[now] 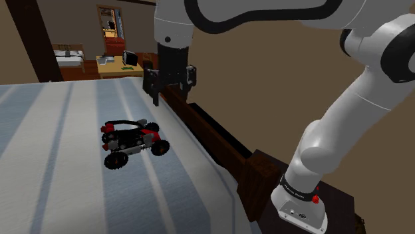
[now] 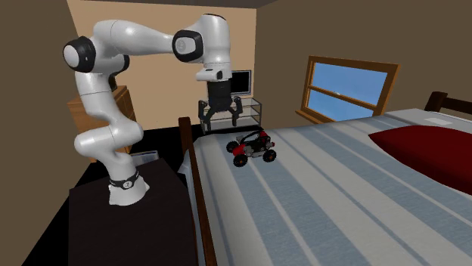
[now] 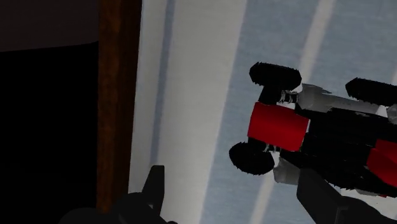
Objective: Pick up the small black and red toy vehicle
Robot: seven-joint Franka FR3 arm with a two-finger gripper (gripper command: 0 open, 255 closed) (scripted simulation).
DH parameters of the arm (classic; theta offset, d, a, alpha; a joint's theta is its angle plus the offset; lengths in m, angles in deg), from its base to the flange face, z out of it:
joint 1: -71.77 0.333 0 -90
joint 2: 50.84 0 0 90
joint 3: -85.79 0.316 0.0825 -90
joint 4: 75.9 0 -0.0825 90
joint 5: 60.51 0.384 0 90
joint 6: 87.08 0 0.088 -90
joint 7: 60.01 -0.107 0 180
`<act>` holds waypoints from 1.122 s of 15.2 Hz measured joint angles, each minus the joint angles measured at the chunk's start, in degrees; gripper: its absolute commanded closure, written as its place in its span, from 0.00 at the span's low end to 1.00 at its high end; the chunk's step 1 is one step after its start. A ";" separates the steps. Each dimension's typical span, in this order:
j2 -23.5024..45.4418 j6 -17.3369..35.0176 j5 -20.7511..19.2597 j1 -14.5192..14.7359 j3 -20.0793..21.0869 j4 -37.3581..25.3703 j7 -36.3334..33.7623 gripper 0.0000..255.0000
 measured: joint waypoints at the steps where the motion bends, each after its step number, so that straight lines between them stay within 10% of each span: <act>1: 2.30 0.45 -0.96 0.09 1.35 -1.58 -2.02 0.00; 12: 31.98 -5.61 -18.61 10.24 8.83 -30.47 -22.30 0.00; 17: 34.10 -3.19 -19.93 11.25 8.52 -29.66 -23.87 0.00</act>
